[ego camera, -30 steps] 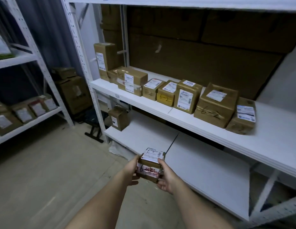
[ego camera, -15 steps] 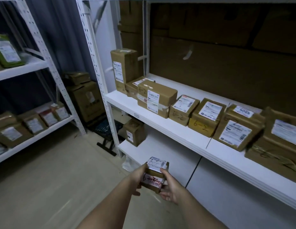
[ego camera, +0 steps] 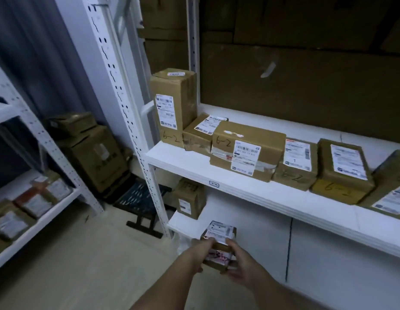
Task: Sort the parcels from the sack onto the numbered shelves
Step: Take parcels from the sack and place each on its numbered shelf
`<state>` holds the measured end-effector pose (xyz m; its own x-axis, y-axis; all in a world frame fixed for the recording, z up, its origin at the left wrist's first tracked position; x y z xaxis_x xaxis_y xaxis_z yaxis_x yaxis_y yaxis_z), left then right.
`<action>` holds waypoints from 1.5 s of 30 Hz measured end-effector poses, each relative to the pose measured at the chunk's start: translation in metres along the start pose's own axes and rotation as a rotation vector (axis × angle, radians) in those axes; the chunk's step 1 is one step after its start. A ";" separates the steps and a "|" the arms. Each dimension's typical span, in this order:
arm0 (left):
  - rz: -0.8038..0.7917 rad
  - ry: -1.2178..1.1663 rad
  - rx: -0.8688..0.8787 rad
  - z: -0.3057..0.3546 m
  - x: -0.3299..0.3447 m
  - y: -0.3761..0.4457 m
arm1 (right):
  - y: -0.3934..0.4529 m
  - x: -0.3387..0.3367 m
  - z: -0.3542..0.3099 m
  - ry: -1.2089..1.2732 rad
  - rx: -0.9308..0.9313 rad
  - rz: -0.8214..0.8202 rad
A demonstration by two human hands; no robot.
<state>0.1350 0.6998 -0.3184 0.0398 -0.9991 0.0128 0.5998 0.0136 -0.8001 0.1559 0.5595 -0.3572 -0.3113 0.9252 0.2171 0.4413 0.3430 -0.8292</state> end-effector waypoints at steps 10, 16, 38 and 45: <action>-0.066 0.060 -0.004 -0.016 -0.083 0.101 | 0.090 0.056 -0.003 0.227 -0.101 0.117; -0.024 0.120 0.047 -0.044 -0.117 0.202 | 0.202 0.048 0.011 0.158 -0.178 0.136; 0.054 0.183 0.370 -0.100 -0.141 0.468 | 0.507 -0.027 0.034 0.064 -0.486 0.275; -0.019 0.078 0.347 -0.085 -0.139 0.483 | 0.520 -0.037 0.010 0.046 -0.517 0.342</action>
<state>0.3511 0.8415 -0.7576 -0.0271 -0.9992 -0.0310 0.8364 -0.0057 -0.5482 0.3882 0.7024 -0.8021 -0.0484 0.9987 0.0145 0.8638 0.0491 -0.5014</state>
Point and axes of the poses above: each hand's wrist, its own y-axis towards the middle knuckle, its own x-axis out of the palm, z = x × y, the point moved 10 cm from there along y, towards the middle knuckle, and after that the axes turned 12 degrees about -z, right-handed, at the moved point
